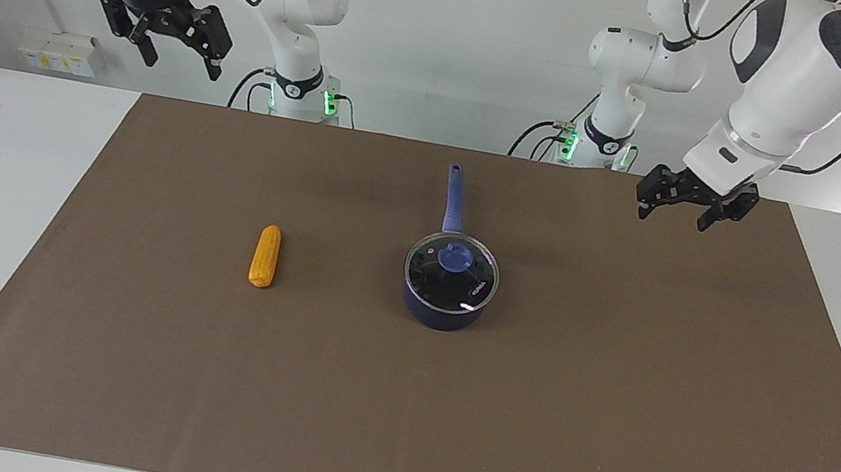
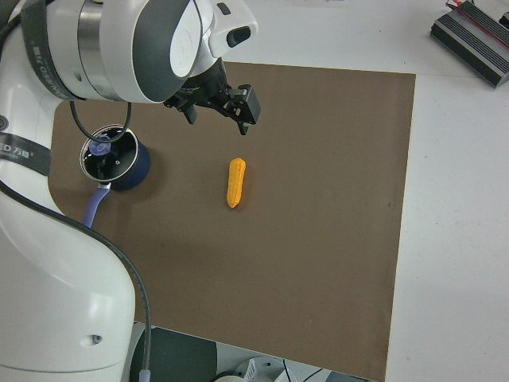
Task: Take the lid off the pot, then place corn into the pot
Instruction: 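Reach the left gripper to the blue knob on the pot lid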
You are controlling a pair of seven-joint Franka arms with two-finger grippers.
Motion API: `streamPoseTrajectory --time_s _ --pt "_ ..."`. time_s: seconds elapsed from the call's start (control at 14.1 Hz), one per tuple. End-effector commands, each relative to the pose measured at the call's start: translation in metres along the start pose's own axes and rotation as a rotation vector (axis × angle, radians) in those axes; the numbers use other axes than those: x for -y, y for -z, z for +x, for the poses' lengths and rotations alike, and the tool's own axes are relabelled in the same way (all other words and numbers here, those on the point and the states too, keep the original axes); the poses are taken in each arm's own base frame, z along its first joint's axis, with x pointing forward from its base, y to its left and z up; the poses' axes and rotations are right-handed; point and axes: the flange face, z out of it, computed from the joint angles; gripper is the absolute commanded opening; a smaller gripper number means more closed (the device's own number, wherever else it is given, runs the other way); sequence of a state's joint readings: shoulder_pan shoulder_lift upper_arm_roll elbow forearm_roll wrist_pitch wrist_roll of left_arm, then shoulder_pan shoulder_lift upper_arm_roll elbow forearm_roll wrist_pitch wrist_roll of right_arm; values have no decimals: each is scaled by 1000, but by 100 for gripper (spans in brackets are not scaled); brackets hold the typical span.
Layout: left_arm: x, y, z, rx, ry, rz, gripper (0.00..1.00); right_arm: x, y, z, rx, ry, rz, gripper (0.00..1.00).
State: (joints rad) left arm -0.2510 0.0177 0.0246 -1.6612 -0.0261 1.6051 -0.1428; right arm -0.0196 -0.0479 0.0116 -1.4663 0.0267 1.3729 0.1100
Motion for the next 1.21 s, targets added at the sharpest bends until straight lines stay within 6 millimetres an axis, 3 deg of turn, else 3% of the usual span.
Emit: streamPoseTrajectory --time_s 0.0,0.57,0.78,1.14 --pt "-28 -13 2 -32 34 1 100 0 0 -8 3 4 6 100" --pt "-120 -69 25 -63 135 -14 100 0 0 -9 3 4 6 100" --pt "-158 -99 33 -69 149 -4 100 0 0 -9 3 3 6 100" --pt "-200 -130 41 -97 217 -15 100 2 -21 3 -38 2 10 100"
